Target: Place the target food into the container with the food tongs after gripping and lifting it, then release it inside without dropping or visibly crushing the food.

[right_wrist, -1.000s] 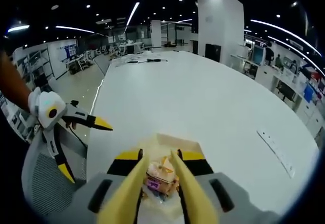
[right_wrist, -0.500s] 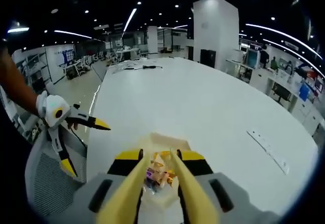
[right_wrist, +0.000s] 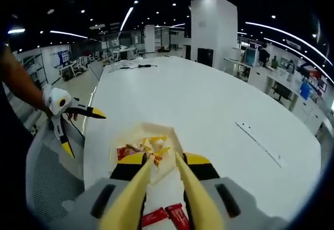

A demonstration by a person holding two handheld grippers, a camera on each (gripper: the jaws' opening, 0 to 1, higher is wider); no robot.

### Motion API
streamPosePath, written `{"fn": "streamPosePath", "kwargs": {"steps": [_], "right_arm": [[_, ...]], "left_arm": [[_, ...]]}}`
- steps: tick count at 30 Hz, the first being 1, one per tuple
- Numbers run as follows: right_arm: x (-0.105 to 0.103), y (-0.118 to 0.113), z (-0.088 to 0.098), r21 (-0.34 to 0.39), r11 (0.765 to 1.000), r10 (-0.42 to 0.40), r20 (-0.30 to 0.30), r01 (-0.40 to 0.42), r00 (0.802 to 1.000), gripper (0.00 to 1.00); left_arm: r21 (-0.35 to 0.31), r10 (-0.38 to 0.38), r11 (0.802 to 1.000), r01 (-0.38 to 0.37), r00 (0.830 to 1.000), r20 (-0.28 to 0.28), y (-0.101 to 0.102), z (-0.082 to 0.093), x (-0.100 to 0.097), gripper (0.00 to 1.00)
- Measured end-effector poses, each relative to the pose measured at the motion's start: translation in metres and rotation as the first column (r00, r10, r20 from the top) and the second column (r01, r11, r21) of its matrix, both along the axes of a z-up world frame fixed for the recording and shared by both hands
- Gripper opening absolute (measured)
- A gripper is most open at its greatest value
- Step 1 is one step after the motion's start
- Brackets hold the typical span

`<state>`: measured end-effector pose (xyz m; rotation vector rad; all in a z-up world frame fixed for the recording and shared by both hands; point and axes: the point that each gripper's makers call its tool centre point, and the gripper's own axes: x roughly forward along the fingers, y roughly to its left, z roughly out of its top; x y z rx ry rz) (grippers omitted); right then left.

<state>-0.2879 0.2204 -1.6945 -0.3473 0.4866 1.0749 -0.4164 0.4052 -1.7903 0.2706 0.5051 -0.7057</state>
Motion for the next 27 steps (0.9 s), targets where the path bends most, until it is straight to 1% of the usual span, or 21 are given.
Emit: {"fn": "streamPosePath", "kwargs": {"steps": [2, 6, 8, 10, 13, 14, 16, 17, 19, 23, 27], "right_arm": [[0.000, -0.010, -0.003, -0.011, 1.000, -0.005, 0.002, 0.005, 1.000, 0.26], [0.002, -0.029, -0.002, -0.003, 1.000, -0.031, 0.008, 0.031, 1.000, 0.26], [0.001, -0.039, -0.003, 0.000, 0.999, -0.050, -0.008, 0.050, 0.999, 0.26], [0.001, -0.050, -0.004, 0.002, 0.997, -0.072, -0.006, 0.072, 0.997, 0.26], [-0.005, -0.069, -0.013, -0.021, 0.995, -0.098, -0.021, 0.097, 0.995, 0.26], [-0.005, -0.072, -0.015, -0.026, 0.995, -0.102, -0.021, 0.101, 0.995, 0.26], [-0.005, -0.089, -0.028, -0.076, 0.989, -0.132, -0.017, 0.130, 0.991, 0.26], [-0.005, -0.095, -0.031, -0.081, 0.986, -0.150, -0.015, 0.148, 0.989, 0.26], [-0.006, -0.106, -0.040, -0.069, 0.981, -0.183, -0.050, 0.180, 0.982, 0.26], [-0.006, -0.123, -0.050, -0.078, 0.973, -0.222, -0.053, 0.218, 0.974, 0.26], [-0.007, -0.132, -0.055, -0.089, 0.966, -0.250, -0.057, 0.244, 0.967, 0.26]], "left_arm": [[0.001, -0.001, 1.000, 0.001, 1.000, -0.001, -0.001, 0.001, -0.001, 0.99], [-0.001, -0.005, 1.000, 0.005, 1.000, -0.003, -0.002, 0.000, -0.001, 0.99], [0.001, -0.006, 1.000, 0.006, 1.000, -0.005, -0.001, -0.001, -0.001, 0.99], [-0.001, -0.007, 1.000, 0.007, 1.000, -0.010, -0.002, -0.001, -0.002, 0.99], [-0.004, -0.002, 1.000, 0.002, 1.000, -0.006, -0.001, 0.000, -0.001, 0.99], [-0.005, -0.001, 1.000, 0.001, 1.000, -0.006, 0.000, 0.000, -0.001, 0.99], [-0.006, 0.000, 1.000, 0.000, 1.000, -0.003, -0.001, 0.001, 0.000, 0.99], [-0.006, -0.001, 1.000, 0.001, 1.000, -0.003, -0.001, 0.001, -0.001, 0.99], [-0.005, -0.003, 1.000, 0.003, 1.000, -0.002, -0.001, 0.001, -0.001, 0.99], [-0.005, -0.003, 1.000, 0.003, 1.000, -0.004, -0.001, 0.000, -0.001, 0.99], [-0.004, -0.006, 1.000, 0.006, 1.000, -0.007, -0.002, 0.000, -0.001, 0.99]]}}
